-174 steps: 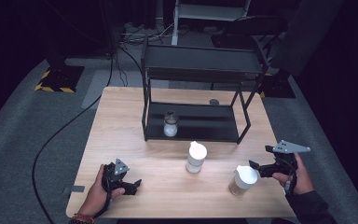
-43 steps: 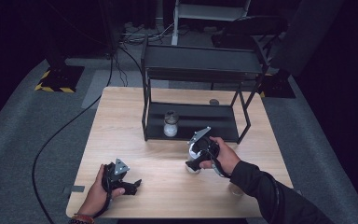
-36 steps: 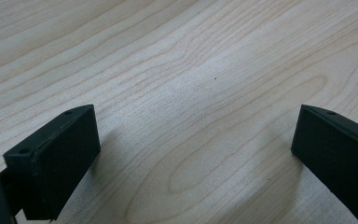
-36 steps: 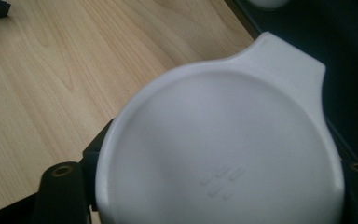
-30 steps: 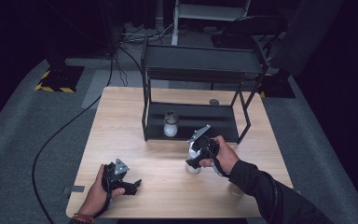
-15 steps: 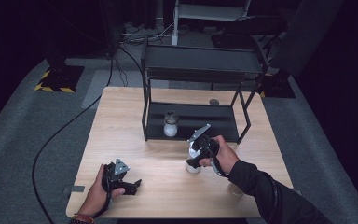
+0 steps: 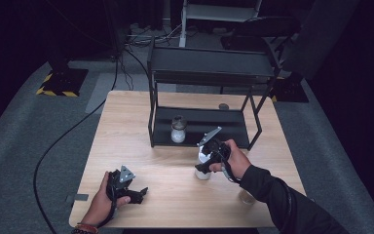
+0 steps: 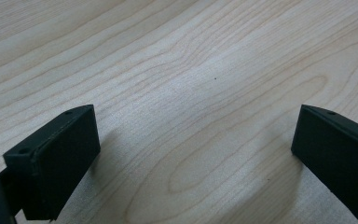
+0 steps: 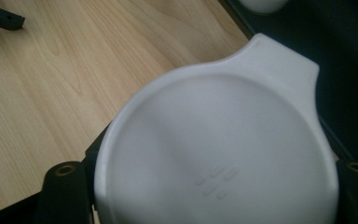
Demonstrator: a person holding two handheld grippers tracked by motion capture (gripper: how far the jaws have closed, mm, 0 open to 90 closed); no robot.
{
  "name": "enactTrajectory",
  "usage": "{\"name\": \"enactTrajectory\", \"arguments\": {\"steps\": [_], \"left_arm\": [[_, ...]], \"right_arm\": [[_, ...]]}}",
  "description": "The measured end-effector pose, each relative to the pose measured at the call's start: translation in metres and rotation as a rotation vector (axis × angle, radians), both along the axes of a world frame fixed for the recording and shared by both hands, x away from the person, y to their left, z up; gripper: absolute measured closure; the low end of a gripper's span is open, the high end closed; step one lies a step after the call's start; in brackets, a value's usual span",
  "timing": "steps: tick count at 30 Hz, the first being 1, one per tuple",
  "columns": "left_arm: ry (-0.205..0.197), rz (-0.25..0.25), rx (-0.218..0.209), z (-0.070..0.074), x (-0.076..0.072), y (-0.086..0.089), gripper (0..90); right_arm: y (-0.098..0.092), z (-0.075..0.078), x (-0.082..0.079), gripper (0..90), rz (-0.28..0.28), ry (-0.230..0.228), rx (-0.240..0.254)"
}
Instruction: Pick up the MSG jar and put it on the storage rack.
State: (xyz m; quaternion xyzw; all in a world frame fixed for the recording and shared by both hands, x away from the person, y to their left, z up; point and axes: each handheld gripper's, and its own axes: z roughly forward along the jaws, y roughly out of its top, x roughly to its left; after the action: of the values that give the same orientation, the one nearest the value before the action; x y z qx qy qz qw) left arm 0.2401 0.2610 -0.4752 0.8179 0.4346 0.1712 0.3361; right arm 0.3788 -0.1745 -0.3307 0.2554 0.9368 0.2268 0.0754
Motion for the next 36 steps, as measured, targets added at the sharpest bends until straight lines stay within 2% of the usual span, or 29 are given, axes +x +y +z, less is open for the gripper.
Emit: {"name": "enactTrajectory", "arguments": {"steps": [23, 29, 36], "left_arm": [[0.000, 0.000, 0.000, 0.000, 0.000, 0.000, 0.9], [0.000, 0.000, 0.000, 0.000, 0.000, 0.000, 0.9], [0.000, 0.000, 0.000, 0.000, 0.000, 0.000, 0.9]], "right_arm": [[0.000, 0.033, 0.019, 30.5, -0.015, -0.053, 0.019], [0.005, 0.038, 0.028, 30.5, -0.016, -0.059, 0.019], [0.007, 0.038, 0.040, 30.5, -0.042, -0.047, 0.023]]}}
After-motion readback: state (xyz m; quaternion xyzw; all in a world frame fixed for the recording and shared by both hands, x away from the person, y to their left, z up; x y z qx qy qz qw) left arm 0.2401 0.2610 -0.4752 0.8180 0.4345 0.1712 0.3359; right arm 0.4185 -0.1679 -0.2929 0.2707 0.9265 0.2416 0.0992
